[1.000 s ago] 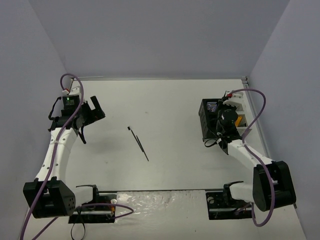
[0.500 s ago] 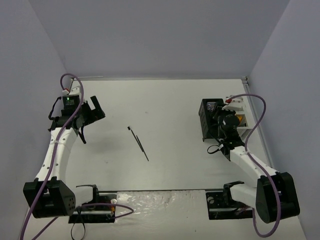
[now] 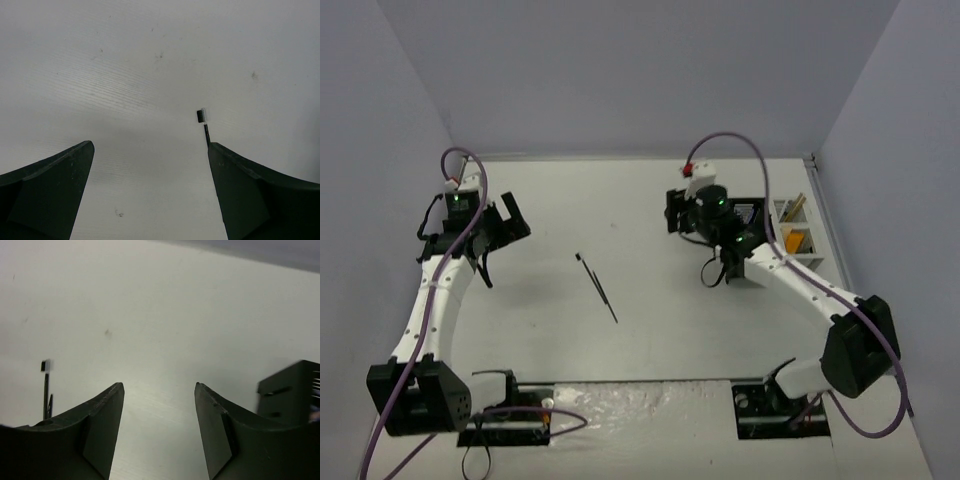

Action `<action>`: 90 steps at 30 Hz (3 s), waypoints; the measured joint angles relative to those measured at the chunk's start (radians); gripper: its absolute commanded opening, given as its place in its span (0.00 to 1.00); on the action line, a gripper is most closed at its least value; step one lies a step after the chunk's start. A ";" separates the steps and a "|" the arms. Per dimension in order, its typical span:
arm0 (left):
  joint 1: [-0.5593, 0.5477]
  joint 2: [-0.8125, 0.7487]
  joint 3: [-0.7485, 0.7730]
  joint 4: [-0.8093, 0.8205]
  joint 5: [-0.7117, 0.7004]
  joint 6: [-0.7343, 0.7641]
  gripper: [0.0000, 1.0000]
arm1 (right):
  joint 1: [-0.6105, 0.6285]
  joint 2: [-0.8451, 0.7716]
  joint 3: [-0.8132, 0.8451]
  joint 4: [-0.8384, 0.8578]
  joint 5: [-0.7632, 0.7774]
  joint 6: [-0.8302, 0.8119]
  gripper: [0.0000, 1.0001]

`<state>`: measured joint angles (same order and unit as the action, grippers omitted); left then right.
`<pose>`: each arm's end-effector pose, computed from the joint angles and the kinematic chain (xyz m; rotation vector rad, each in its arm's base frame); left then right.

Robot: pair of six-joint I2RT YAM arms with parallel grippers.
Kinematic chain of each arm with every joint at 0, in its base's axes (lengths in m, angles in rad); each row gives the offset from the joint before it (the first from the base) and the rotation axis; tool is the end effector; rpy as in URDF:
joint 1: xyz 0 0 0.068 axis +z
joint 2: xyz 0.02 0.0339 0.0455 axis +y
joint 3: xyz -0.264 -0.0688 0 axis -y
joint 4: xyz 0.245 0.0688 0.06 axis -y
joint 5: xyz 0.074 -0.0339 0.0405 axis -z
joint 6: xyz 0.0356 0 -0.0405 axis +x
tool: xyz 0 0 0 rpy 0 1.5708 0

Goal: Organize the makeup

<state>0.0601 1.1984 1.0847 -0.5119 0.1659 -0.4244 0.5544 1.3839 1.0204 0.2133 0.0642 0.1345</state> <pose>0.2625 0.0099 0.3273 -0.4392 2.1691 -0.3856 0.2814 0.1716 0.3255 -0.3159 1.7130 0.4531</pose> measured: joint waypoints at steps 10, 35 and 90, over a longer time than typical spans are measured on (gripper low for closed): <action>0.000 0.000 0.000 -0.001 -0.002 0.000 0.97 | 0.262 0.344 0.132 -0.212 -0.014 0.043 0.46; 0.000 0.000 0.000 -0.001 -0.002 0.000 0.97 | 0.518 0.541 0.188 -0.270 0.046 0.124 0.37; 0.000 0.000 0.000 -0.002 -0.002 0.000 0.97 | 0.271 0.562 0.206 -0.295 -0.011 0.111 0.26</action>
<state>0.0601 1.1984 1.0847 -0.5140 0.1642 -0.4244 0.8251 1.9459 1.2265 -0.0821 0.0529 0.2453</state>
